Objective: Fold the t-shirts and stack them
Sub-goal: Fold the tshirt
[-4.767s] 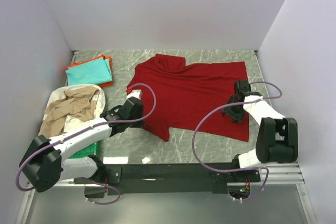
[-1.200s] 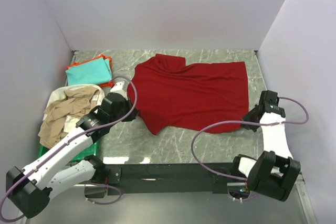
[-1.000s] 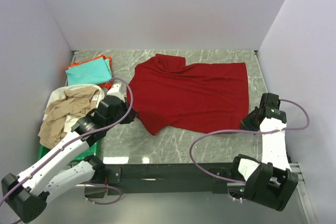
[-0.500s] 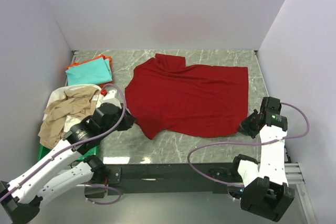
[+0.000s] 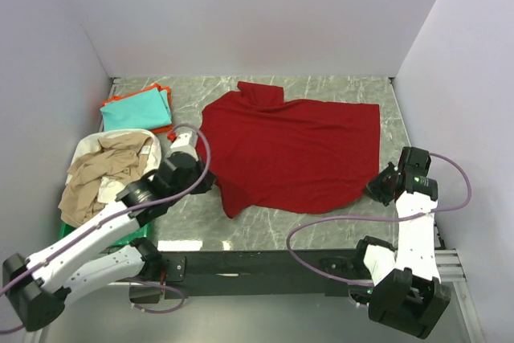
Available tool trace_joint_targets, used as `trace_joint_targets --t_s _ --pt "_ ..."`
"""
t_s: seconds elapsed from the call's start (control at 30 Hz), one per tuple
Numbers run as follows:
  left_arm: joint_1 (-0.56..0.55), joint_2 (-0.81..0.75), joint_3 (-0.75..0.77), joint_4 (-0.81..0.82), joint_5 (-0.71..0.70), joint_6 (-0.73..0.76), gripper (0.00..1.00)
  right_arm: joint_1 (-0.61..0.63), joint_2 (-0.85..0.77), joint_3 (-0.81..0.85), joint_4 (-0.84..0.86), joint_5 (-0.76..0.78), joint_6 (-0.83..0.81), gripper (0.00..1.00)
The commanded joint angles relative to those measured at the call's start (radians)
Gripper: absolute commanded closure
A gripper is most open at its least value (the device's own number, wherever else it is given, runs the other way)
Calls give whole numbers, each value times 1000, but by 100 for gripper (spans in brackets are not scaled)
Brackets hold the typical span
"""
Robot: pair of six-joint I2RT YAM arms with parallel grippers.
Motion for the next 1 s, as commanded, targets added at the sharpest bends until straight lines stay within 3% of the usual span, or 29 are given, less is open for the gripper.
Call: trace_joint_targets --t_s 0.0,0.17,0.43,0.97 --pt "1 63 91 82 -77 68 100 6 12 -7 167 -19 22 100" --pt "49 161 148 127 -61 114 100 5 107 53 219 60 -9 100" --pt "167 250 199 214 26 180 100 2 269 76 411 3 53 100" --pt "305 585 393 291 117 292 99 0 690 308 499 -6 14 100"
